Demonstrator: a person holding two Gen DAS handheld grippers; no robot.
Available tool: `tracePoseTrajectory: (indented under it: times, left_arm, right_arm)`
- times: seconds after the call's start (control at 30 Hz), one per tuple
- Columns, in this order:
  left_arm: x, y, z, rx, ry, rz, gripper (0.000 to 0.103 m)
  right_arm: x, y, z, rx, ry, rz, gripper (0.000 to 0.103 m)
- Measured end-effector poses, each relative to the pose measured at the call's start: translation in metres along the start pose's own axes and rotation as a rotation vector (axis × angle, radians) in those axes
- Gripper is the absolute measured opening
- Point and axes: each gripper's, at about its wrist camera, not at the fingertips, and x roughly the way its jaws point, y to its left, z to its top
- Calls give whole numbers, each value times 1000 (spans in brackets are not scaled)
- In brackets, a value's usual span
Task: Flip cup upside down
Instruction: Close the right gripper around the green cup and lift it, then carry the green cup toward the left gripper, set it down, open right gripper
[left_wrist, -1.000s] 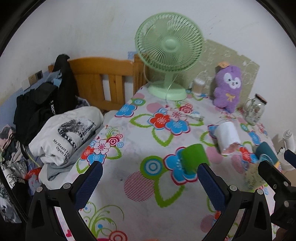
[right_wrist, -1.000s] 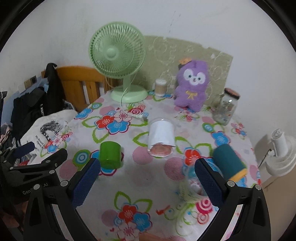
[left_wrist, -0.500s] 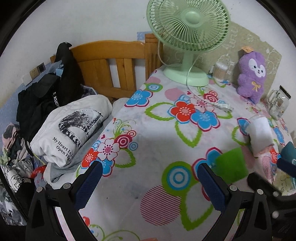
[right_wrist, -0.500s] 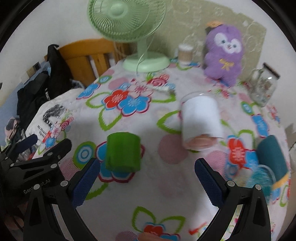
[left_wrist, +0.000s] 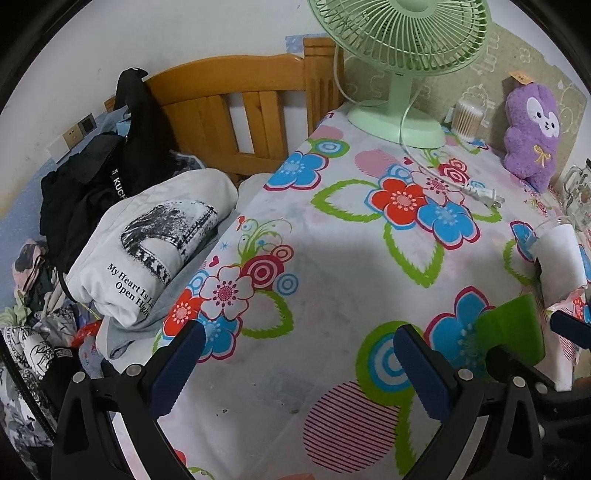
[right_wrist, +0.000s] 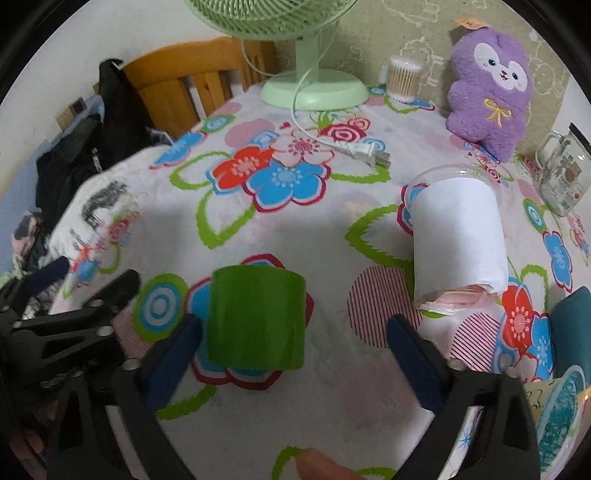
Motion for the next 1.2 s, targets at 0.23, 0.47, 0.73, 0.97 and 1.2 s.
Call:
tracePoseTrajectory:
  times: [0.23, 0.47, 0.73, 0.97, 1.2]
  left_arm:
    - [-7, 5, -2, -24, -9, -14, 103]
    - [-25, 3, -5, -27, -31, -29, 103]
    - [-61, -5, -23, 5, -76, -56, 103]
    - [-89, -21, -60, 47, -77, -95, 103]
    - [-106, -45, -99, 119, -65, -114, 103]
  right_arm:
    - [4, 3, -6, -34, 14, 15, 54]
    - [-25, 1, -15, -39, -56, -9, 54]
    - [-77, -3, -52, -31, -127, -47, 54]
    - [-110, -12, -114, 17, -127, -69, 54]
    - [-128, -17, -177, 43, -79, -79, 54]
